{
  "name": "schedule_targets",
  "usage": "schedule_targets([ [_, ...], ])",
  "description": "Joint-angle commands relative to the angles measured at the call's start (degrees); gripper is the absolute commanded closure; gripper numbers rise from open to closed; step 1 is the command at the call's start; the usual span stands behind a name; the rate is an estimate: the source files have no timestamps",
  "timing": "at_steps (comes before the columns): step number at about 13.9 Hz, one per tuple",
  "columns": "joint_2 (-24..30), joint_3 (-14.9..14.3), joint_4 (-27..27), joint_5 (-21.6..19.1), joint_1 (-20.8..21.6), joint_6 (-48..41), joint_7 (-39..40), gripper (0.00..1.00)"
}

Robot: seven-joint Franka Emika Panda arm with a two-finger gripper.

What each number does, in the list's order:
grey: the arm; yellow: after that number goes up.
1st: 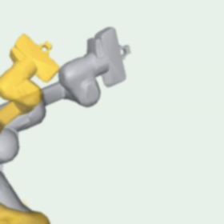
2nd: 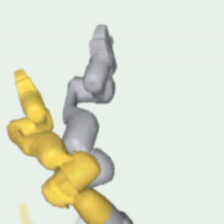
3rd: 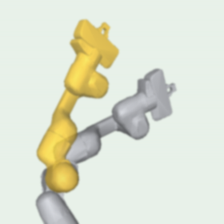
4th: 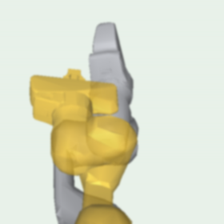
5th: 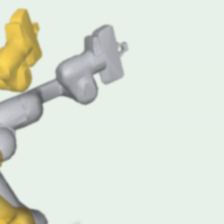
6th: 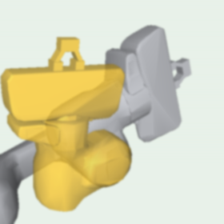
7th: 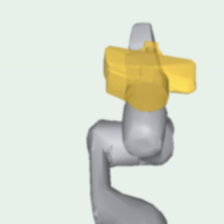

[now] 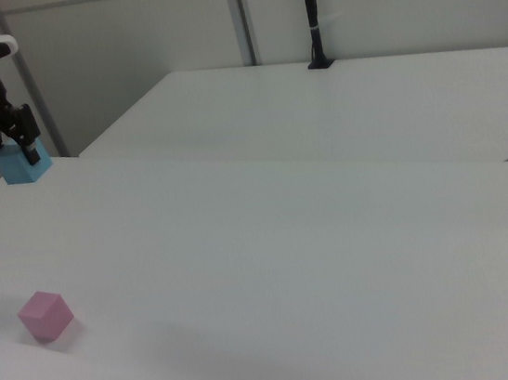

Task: Put blue cube on pink cube
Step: 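Carry the held blue cube over the pink cube, then lower the blue cube onto the pink cube's top face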

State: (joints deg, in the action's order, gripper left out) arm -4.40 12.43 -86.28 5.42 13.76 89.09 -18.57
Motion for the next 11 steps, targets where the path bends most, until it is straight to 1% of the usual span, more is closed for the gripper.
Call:
schedule_targets([
  [1,6.66,-1.09,-9.04,-2.42,0.30,0.28,-0.33,0.70],
  [2,8.95,-1.09,-12.82,-3.91,0.30,2.47,-0.24,0.70],
  [3,11.23,-1.09,-18.00,-5.14,0.39,5.45,-0.24,0.70],
  [5,13.45,-1.00,-26.36,-5.68,1.09,10.02,-0.50,0.70],
  [6,13.72,-1.00,-29.10,-6.38,1.26,11.96,-0.59,0.70],
  [9,15.73,-0.74,-36.83,-6.56,1.27,18.55,-2.78,0.70],
  [11,16.35,-0.56,-40.36,-6.82,1.70,21.63,-3.05,0.70],
])
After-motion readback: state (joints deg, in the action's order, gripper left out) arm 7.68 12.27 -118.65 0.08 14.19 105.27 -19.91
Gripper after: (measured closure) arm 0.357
